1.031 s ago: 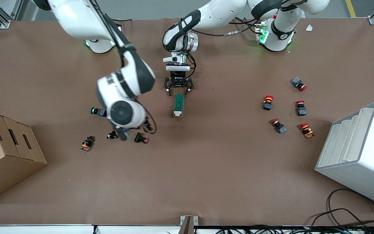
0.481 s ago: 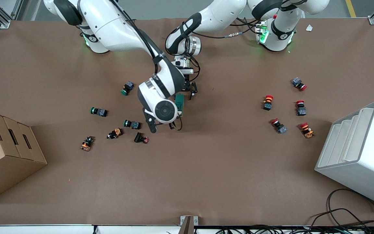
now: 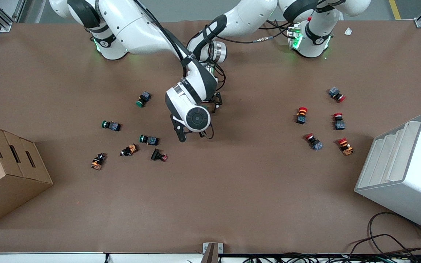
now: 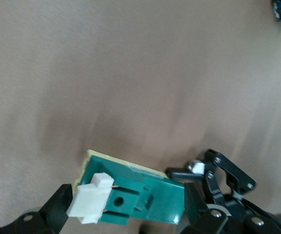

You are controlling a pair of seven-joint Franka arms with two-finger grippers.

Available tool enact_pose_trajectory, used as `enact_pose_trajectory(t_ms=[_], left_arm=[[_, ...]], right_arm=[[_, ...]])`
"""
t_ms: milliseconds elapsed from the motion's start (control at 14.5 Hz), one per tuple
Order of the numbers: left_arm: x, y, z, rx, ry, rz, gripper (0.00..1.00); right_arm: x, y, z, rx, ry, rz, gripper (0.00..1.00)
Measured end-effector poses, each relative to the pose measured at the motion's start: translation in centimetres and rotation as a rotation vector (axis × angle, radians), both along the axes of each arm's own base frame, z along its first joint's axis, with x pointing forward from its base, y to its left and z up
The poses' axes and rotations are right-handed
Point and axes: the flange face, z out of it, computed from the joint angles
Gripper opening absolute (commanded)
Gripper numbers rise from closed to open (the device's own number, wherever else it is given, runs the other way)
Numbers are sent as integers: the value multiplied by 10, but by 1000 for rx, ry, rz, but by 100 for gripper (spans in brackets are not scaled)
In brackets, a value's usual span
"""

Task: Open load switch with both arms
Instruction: 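Push the white lever down with the left gripper while the right gripper steadies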

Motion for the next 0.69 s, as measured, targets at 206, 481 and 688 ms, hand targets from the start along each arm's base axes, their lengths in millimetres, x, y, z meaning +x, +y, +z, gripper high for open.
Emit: enact_pose_trajectory(t_ms=[206,481,688], left_arm=[[0,0,0,0,0,0,100],[0,0,0,0,0,0,100],[0,0,0,0,0,0,100]], right_arm=[[-9,-3,5,-38,82,14,100],[-15,0,19,-46,133,27,100],[-23,3,24,-43,167,35,100]])
